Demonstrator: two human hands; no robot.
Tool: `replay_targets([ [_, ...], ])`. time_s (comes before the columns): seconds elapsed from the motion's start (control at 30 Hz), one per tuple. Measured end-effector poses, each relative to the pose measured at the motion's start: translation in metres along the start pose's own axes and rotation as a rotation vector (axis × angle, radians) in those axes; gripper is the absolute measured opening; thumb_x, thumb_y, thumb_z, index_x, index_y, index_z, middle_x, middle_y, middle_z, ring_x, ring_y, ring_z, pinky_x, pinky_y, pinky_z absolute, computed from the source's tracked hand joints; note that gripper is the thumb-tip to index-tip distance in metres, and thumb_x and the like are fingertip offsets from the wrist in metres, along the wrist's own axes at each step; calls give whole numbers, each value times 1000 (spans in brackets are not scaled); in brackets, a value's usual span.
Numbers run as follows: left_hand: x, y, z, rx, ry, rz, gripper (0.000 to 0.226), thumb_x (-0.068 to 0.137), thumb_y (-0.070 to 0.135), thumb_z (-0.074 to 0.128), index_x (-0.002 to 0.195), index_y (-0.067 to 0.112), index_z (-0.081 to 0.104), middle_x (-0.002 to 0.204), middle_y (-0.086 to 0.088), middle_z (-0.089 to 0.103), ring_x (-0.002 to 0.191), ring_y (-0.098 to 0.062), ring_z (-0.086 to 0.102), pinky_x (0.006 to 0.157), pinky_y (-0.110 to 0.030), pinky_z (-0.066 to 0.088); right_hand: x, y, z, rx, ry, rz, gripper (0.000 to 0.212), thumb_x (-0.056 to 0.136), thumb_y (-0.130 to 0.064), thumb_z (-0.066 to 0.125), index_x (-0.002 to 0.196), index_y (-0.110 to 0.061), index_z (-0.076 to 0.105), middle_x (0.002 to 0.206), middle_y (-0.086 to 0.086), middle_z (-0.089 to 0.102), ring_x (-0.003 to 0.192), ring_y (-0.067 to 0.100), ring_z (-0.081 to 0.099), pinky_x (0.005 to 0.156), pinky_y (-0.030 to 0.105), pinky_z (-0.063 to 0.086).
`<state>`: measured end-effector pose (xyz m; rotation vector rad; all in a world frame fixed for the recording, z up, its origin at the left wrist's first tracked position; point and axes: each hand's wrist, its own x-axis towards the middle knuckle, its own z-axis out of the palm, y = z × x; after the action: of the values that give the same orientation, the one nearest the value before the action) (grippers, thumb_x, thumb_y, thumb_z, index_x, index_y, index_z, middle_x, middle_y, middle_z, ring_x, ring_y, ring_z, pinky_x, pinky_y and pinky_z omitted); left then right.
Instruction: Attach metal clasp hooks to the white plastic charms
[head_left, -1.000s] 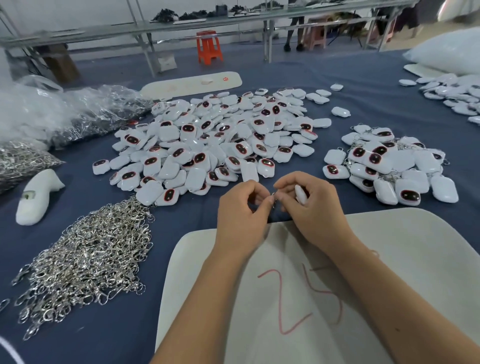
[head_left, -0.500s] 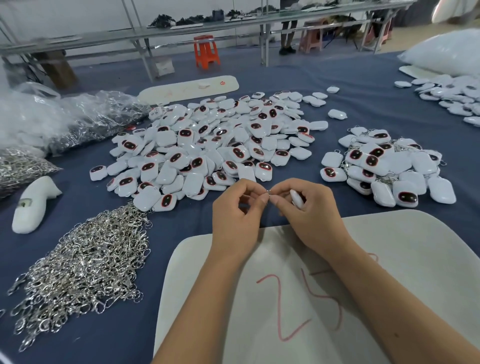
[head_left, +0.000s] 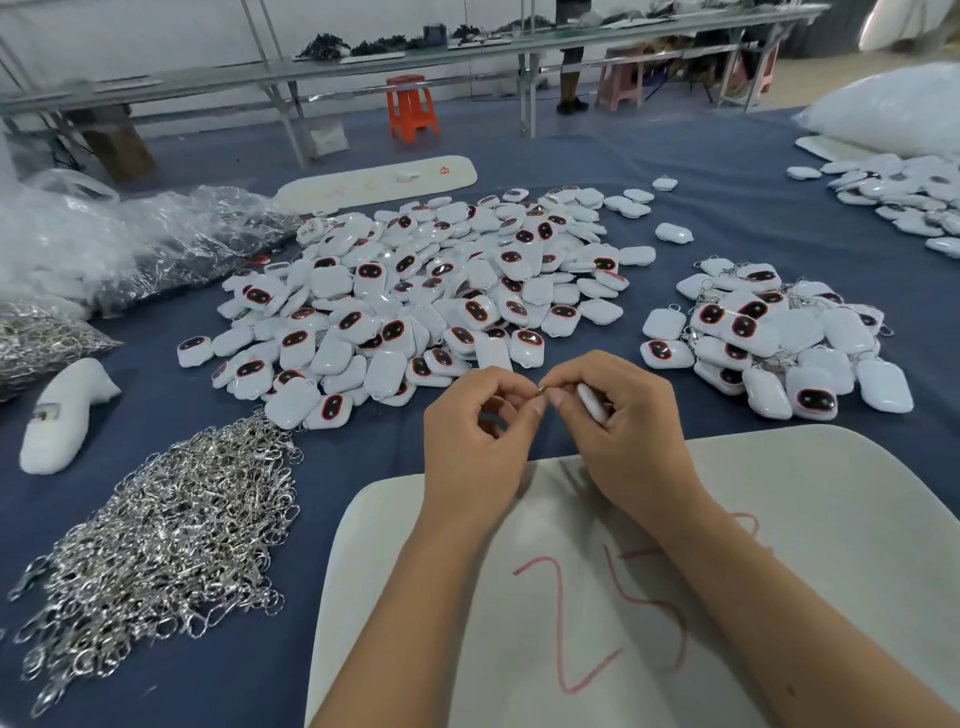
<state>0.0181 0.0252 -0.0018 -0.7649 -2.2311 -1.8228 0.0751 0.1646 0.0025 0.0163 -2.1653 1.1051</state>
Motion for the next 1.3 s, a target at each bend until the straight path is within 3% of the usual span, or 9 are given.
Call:
replay_targets([
  [0.37,1,0,1,-19,-82,5,13,88,8,75,85,20,73,81,9,71,77,-15,64,70,-23,51,1,1,-2,60,-21,44,19,89,10,69,91,-8,77,89,-3,74,88,15,69,80,28,53],
  [0.67,-1,-6,2,44,-102,14,13,91,10,68,85,22,68,80,11,69,77,-16,65,71,-27,54,0,1,0,-21,-30,21,18,86,8,72,85,-9,75,80,-6,71,78,12,66,72,24,52],
  [0.87,0,-6,1,38,-122,-3,13,92,12,68,86,23,69,79,12,70,76,-15,67,71,-23,53,-1,1,-1,-61,-42,86,18,85,3,72,80,-14,73,66,-16,63,65,9,59,61,10,37],
  [0.97,0,-6,0,38,-141,-3,10,91,14,68,85,22,69,78,11,70,75,-16,66,70,-29,54,-1,1,-2,-31,-53,139,20,85,2,71,77,-16,72,57,-21,57,57,6,54,56,9,34],
  [1.13,0,-6,0,77,-173,22,12,92,16,64,83,23,67,77,9,69,76,-19,66,72,-39,54,-1,2,-2,22,-72,215,22,84,0,70,72,-19,69,53,-17,57,51,6,50,53,10,33],
  [1.3,-1,-5,1,93,-171,48,15,92,11,63,83,23,65,77,10,69,75,-18,66,70,-32,54,-1,3,-3,65,-106,251,20,85,-3,69,70,-16,64,55,-6,57,51,6,43,52,17,34],
])
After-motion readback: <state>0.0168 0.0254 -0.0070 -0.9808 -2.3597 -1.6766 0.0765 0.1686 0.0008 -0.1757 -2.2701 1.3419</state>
